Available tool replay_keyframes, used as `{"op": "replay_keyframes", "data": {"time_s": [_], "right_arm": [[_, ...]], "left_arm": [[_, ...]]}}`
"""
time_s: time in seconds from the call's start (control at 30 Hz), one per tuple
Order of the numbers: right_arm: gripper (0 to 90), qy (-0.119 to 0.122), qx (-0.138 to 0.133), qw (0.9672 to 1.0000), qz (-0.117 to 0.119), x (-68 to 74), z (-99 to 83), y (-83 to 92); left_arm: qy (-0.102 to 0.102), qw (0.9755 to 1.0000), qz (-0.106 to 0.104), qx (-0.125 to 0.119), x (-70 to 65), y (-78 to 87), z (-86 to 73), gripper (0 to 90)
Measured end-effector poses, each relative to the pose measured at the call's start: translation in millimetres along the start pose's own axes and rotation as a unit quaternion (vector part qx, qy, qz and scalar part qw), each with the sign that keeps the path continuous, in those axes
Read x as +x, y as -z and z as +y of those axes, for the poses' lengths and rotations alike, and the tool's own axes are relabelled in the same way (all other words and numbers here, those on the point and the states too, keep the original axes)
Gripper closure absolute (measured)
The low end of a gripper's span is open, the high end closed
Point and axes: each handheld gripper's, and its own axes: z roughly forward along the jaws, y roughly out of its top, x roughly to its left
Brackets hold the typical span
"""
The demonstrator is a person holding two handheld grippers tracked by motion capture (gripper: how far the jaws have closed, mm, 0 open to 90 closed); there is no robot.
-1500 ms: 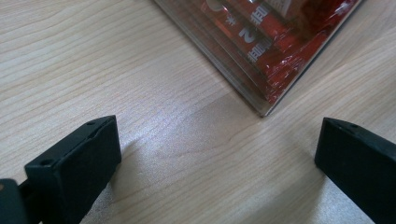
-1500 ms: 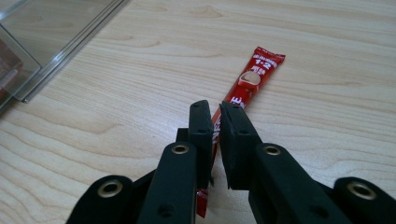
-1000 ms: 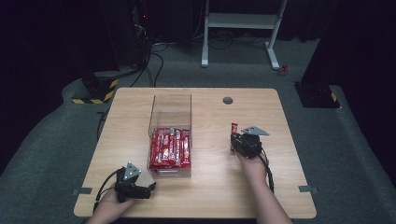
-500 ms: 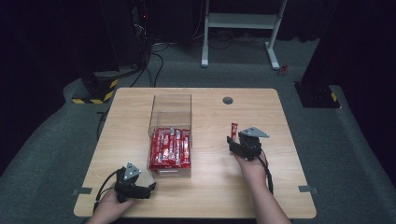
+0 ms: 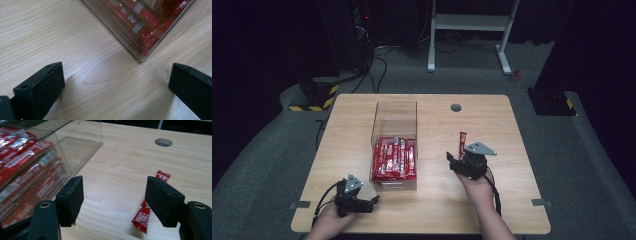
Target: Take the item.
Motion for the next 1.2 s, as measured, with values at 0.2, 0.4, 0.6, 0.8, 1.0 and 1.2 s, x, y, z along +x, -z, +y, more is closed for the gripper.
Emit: {"op": "replay_keyframes", "data": {"time_s": [0.2, 0.4, 0.6, 0.8, 1.0, 1.2], "right_arm": [[25.5, 0.018, -0.008, 0.9998, 0.003, 19.6, -6.0, 8.7], [22.9, 0.032, -0.003, 0.9995, 0.003, 38.7, -19.5, 14.4], [20.7, 0.040, 0.025, 0.9989, 0.008, 52.6, -39.5, 11.6], [19.4, 0.043, 0.060, 0.9971, 0.017, 61.8, -62.0, 6.7], [18.3, 0.046, 0.085, 0.9951, 0.020, 69.0, -74.4, 0.6], [17.1, 0.054, 0.113, 0.9917, 0.028, 74.1, -78.3, -5.3]], "left_arm": [[0.000, 1.0000, 0.000, 0.000, 0.0, 0.0, 0.0, 0.7], [0.000, 1.0000, 0.000, 0.000, 0.0, 0.0, 0.0, 0.7], [0.001, 1.0000, 0.000, 0.000, -0.1, -0.1, -0.1, 0.6], [0.000, 1.0000, 0.000, 0.000, 0.0, 0.0, 0.0, 0.7], [0.000, 1.0000, 0.000, 0.000, 0.0, 0.0, 0.0, 0.6], [0.001, 1.0000, 0.000, 0.000, -0.1, 0.0, -0.1, 0.7]]}}
